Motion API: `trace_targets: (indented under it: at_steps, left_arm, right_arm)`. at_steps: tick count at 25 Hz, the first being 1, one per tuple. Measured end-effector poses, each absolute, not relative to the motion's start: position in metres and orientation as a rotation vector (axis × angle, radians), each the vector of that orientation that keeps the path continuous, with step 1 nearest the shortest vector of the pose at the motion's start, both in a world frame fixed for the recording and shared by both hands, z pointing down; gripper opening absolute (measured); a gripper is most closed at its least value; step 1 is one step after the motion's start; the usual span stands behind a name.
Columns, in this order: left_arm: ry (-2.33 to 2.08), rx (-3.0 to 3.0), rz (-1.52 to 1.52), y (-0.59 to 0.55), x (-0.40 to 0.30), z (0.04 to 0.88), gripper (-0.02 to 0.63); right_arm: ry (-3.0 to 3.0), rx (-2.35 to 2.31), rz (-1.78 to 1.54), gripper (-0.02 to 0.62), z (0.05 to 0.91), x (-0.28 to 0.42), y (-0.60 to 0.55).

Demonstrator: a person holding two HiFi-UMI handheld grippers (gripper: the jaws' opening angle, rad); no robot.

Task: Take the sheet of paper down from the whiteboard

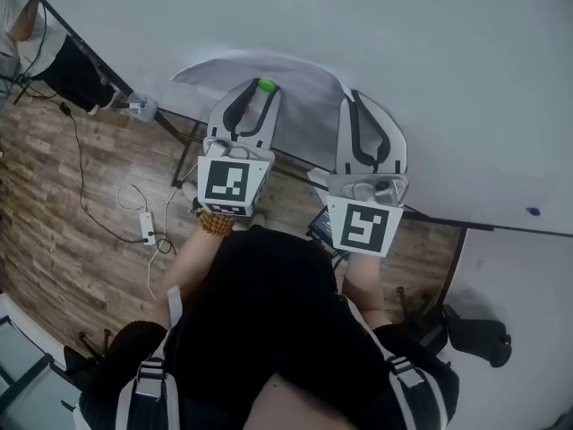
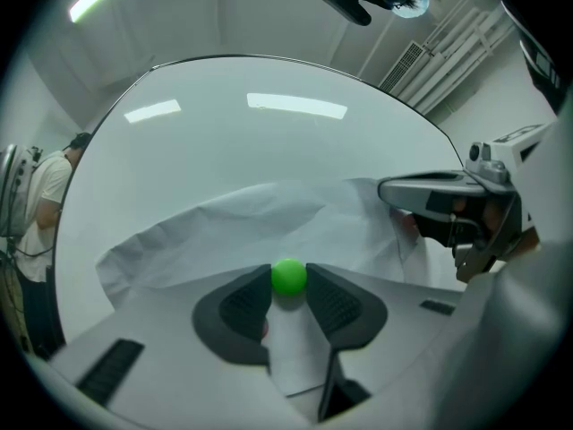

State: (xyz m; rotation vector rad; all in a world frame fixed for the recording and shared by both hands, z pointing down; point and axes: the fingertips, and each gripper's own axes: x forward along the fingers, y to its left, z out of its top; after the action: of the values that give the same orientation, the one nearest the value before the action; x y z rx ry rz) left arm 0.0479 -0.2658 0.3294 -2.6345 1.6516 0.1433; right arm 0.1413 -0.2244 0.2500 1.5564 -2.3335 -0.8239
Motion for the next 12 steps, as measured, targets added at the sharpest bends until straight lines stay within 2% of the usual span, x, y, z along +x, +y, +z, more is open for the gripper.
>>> trace_targets:
  at_steps: [12]
  left_arm:
    - [1.622, -2.629, 0.124, -0.270, 0.047, 0.332, 0.127]
  right_arm:
    - [-2.471, 1.577, -0.616, -0.002, 0.264, 0.151, -0.226]
